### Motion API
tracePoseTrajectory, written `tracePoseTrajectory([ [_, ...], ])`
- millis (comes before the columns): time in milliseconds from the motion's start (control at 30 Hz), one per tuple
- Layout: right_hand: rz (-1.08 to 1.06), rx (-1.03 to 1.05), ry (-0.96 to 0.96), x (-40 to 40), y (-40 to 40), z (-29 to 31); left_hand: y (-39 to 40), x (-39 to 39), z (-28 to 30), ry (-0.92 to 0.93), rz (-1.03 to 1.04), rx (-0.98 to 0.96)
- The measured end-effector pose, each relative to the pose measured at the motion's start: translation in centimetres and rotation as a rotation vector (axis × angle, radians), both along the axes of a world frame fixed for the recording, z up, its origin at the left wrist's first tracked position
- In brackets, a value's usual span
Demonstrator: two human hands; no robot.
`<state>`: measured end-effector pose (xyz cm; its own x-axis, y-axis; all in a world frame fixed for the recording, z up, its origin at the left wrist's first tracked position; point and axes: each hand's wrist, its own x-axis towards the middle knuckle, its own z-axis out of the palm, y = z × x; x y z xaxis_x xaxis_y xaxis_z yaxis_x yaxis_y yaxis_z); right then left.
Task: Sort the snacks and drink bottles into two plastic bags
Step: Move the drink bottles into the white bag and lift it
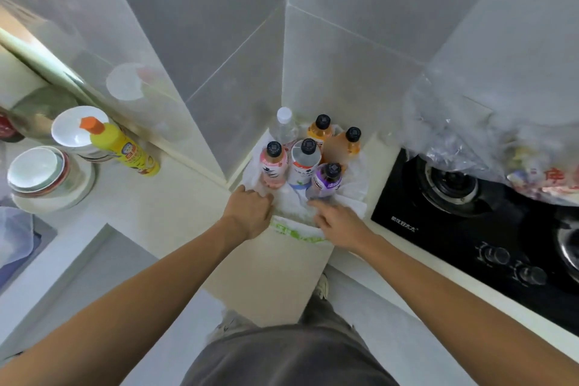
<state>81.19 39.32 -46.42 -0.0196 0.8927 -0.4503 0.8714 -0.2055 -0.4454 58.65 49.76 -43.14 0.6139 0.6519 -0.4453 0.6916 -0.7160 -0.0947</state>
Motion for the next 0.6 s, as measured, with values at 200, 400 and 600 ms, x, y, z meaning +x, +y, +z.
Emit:
tracePoseTrajectory([
  [200,-0.092,0.019,-0.096,-1.6,0.6,0.1,1.3,-0.4,-0.8,-0.051,0.085,-0.068],
  [400,-0.171,-0.022,-0.170,-2.3,0.2,-0.7,1.9,-0.1,-1.7,-0.077,0.111,-0.091],
  [600,-0.231,-0.003,-0.221,-1.6,0.5,-1.3,2.0,0.1,-2.4,-0.095,0.148,-0.090],
])
